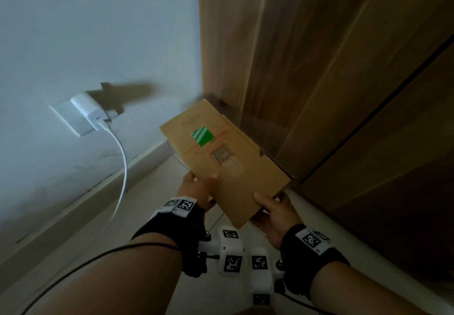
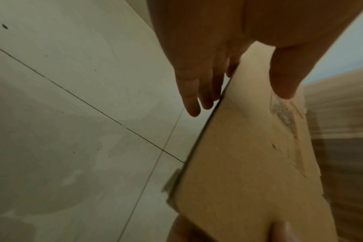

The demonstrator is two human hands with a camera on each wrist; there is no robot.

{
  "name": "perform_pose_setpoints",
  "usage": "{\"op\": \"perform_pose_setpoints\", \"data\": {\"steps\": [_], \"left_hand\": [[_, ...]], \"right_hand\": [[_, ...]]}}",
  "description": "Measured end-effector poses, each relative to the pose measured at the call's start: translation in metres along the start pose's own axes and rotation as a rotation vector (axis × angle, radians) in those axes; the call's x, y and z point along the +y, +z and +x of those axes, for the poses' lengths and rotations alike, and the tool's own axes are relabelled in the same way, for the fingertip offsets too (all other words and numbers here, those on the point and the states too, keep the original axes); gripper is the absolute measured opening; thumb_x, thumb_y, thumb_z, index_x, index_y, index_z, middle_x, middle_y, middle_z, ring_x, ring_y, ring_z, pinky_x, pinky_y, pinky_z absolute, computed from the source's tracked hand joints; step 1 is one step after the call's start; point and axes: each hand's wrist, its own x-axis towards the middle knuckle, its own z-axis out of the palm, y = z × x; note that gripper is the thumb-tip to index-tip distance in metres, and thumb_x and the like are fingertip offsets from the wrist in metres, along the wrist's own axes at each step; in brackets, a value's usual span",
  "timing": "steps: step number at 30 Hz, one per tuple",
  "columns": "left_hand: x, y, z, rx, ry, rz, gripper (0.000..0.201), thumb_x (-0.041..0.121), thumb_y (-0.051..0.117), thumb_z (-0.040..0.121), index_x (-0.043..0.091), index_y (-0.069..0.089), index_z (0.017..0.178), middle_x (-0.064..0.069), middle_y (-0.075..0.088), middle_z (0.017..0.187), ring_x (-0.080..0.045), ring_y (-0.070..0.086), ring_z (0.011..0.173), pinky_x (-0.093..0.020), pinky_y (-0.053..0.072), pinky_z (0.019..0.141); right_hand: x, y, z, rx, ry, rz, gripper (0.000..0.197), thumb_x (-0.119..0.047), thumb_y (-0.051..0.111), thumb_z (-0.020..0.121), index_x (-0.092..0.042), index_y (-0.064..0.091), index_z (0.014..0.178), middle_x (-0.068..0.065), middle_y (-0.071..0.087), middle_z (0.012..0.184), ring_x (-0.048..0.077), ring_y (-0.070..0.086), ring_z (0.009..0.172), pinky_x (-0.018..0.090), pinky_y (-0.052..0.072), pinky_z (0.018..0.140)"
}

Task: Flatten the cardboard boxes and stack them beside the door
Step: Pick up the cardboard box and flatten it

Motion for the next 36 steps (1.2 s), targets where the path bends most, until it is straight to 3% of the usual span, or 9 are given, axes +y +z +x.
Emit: {"op": "perform_pose_setpoints", "data": {"steps": [4,7,11,17,22,26,31,36], "left_hand": [[-0.023,-0.013,0.039,0.013,-0.062,0.087,0.077,0.014,0.063,0.085,0.023,0.021,0.149,-0.013,0.051,0.134,-0.033,0.05,0.126,-0.047,0.044,0.102],[-0.038,-0.025,0.055,0.006,-0.066,0.144,0.068,0.009,0.056,0.088,0.018,0.025,0.148,-0.014,0.044,0.144,-0.033,0.045,0.132,-0.046,0.04,0.105],[-0.046,-0.038,0.077,0.027,-0.109,0.149,0.055,0.007,0.056,0.089,0.013,0.039,0.141,-0.016,0.05,0.138,-0.032,0.046,0.131,-0.043,0.04,0.105],[-0.051,-0.048,0.091,0.09,-0.141,0.168,0.046,0.015,0.064,0.085,0.015,0.053,0.13,-0.013,0.056,0.117,-0.027,0.05,0.122,-0.04,0.045,0.098],[-0.052,-0.045,0.096,0.094,-0.12,0.196,0.043,0.016,0.064,0.085,0.014,0.055,0.127,-0.011,0.056,0.112,-0.023,0.051,0.106,-0.039,0.046,0.095],[-0.051,-0.041,0.094,0.085,-0.108,0.214,0.043,0.016,0.063,0.086,0.014,0.055,0.128,-0.01,0.057,0.113,-0.022,0.05,0.106,-0.038,0.045,0.093],[-0.048,-0.036,0.088,0.072,-0.091,0.242,0.043,0.018,0.061,0.087,0.014,0.054,0.129,-0.012,0.056,0.123,-0.023,0.051,0.106,-0.04,0.045,0.095],[-0.044,-0.034,0.082,0.072,-0.075,0.25,0.042,0.02,0.06,0.087,0.014,0.053,0.129,-0.008,0.055,0.116,-0.022,0.051,0.106,-0.039,0.046,0.094]], "right_hand": [[0.018,-0.006,0.047,0.058,0.041,-0.027,0.068,0.003,0.06,0.085,-0.024,0.031,0.139,0.012,0.057,0.116,0.03,0.061,0.091,0.04,0.052,0.064],[0.033,-0.007,0.076,0.076,0.076,-0.054,0.075,0.006,0.06,0.084,-0.027,0.026,0.142,0.014,0.054,0.121,0.036,0.058,0.103,0.043,0.053,0.067],[0.051,-0.001,0.112,0.072,0.112,-0.111,0.078,0.005,0.06,0.084,-0.03,0.022,0.144,0.016,0.051,0.13,0.037,0.055,0.109,0.042,0.052,0.068],[0.057,-0.003,0.155,0.213,0.057,-0.347,0.082,-0.013,0.065,0.084,-0.028,0.015,0.147,0.012,0.048,0.137,0.037,0.052,0.119,0.052,0.046,0.098],[0.048,0.0,0.165,0.27,0.002,-0.542,0.081,-0.029,0.068,0.079,-0.034,0.02,0.144,0.011,0.054,0.134,0.036,0.055,0.115,0.053,0.046,0.099],[0.037,0.001,0.164,0.333,0.007,-0.708,0.085,-0.03,0.063,0.085,-0.019,0.01,0.15,0.015,0.044,0.143,0.036,0.047,0.126,0.043,0.039,0.103],[0.03,-0.001,0.157,0.319,-0.053,-0.642,0.089,-0.034,0.064,0.084,-0.018,0.007,0.15,0.014,0.043,0.144,0.035,0.047,0.126,0.043,0.039,0.104],[0.02,0.0,0.15,0.313,-0.072,-0.487,0.086,-0.037,0.065,0.082,-0.022,0.012,0.149,0.013,0.043,0.143,0.035,0.047,0.125,0.049,0.041,0.105]]}}
